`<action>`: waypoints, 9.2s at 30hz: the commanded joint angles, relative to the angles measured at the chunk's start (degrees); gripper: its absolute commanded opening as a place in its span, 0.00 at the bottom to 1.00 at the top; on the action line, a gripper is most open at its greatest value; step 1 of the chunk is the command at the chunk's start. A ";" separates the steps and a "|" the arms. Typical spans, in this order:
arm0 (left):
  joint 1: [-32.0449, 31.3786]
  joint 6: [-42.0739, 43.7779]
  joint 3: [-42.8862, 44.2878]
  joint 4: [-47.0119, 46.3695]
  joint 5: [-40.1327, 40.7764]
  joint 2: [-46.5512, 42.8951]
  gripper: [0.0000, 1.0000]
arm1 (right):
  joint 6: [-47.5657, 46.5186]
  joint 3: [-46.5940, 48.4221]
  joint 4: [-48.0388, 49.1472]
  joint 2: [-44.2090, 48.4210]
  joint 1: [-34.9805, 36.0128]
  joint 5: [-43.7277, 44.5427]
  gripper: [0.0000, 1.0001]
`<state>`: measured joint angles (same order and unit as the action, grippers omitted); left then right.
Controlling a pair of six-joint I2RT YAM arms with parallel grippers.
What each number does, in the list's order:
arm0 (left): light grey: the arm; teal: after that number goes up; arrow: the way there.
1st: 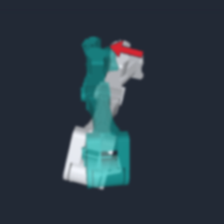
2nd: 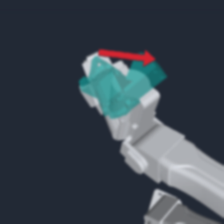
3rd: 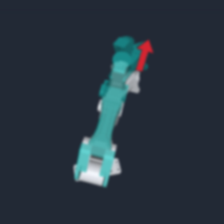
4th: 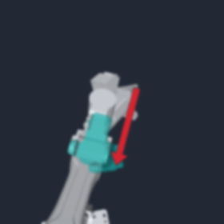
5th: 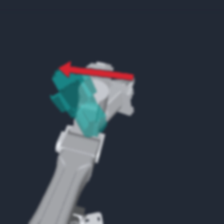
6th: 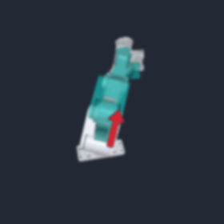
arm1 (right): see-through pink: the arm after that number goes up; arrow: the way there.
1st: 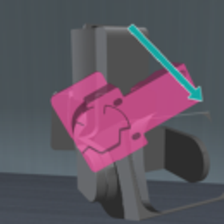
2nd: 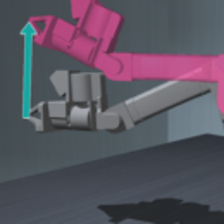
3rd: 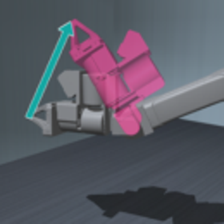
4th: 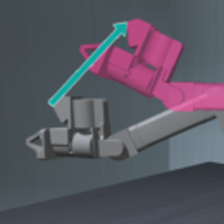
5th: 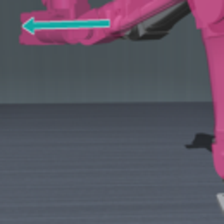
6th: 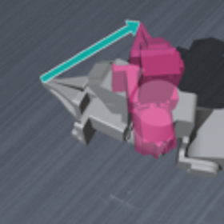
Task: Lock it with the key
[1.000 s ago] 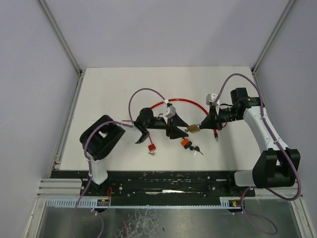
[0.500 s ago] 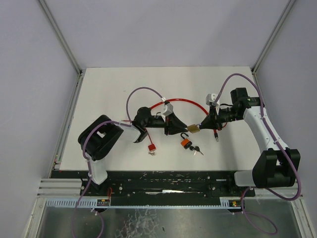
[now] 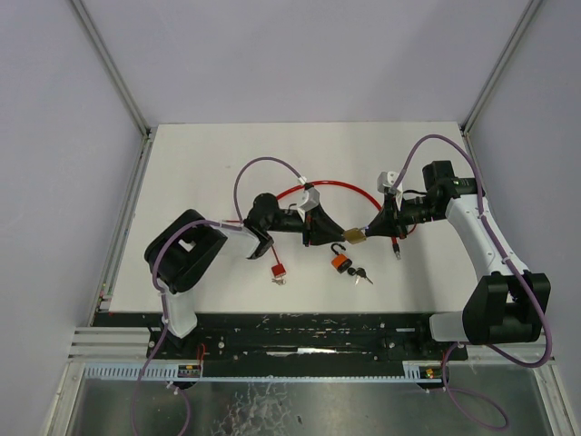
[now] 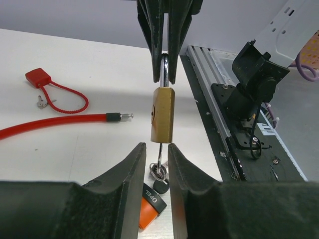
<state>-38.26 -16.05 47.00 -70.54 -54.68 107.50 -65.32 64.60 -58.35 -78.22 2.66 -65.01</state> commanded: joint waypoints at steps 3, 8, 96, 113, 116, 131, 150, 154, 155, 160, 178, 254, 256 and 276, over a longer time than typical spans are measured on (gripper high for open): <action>-0.43 0.58 2.37 1.46 -2.79 1.13 0.23 | 0.24 0.72 0.08 1.84 -0.11 -3.91 0.00; -0.82 1.99 3.54 4.64 -3.31 1.37 0.23 | 0.24 0.73 0.08 1.84 -0.13 -3.89 0.00; 1.75 -2.88 -7.54 -20.95 8.14 -0.91 0.53 | 16.88 -2.00 13.39 -5.56 8.34 -0.79 0.00; -0.58 6.07 -5.28 -8.37 7.73 -0.60 0.58 | 10.10 -0.63 8.38 -3.50 6.56 2.08 0.00; -0.64 5.38 -7.99 -12.61 11.88 -1.99 0.58 | 3.39 0.61 2.74 -3.40 5.69 1.34 0.00; -19.98 25.49 -25.58 4.31 40.28 -27.71 0.72 | -7.49 -2.53 -8.76 5.12 4.02 5.09 0.00; -39.65 36.84 -16.36 14.66 68.67 -30.30 0.76 | -3.02 -2.42 -12.93 3.83 4.00 1.52 0.00; -40.85 35.43 -11.74 18.81 67.63 -28.85 0.75 | 0.02 -3.33 -10.85 5.25 4.02 1.77 0.00; -40.92 34.92 -8.89 23.95 66.60 -28.77 0.76 | 0.54 -3.54 -10.49 5.48 4.00 1.91 0.00; -40.89 38.02 3.97 44.87 65.23 -28.35 0.82 | 3.59 -3.99 -8.85 6.70 2.36 2.09 0.00; -40.07 45.52 24.06 81.26 62.03 -27.12 1.00 | 9.75 -5.10 -5.49 9.42 -1.95 -1.43 0.00; -23.81 53.66 0.87 12.27 51.83 -4.82 0.00 | 37.81 -7.99 14.20 8.62 2.66 6.07 0.70; -23.66 53.31 0.11 10.97 51.95 -5.03 0.00 | 37.25 -7.88 13.59 9.91 1.35 5.71 0.73; -11.65 24.39 -9.64 -4.24 19.76 -12.79 0.00 | -16.34 -8.68 0.72 19.58 -2.13 -6.15 0.86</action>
<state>-52.71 20.67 37.34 -61.41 -20.21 96.53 -54.78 56.10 -52.75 -60.16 0.69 -65.28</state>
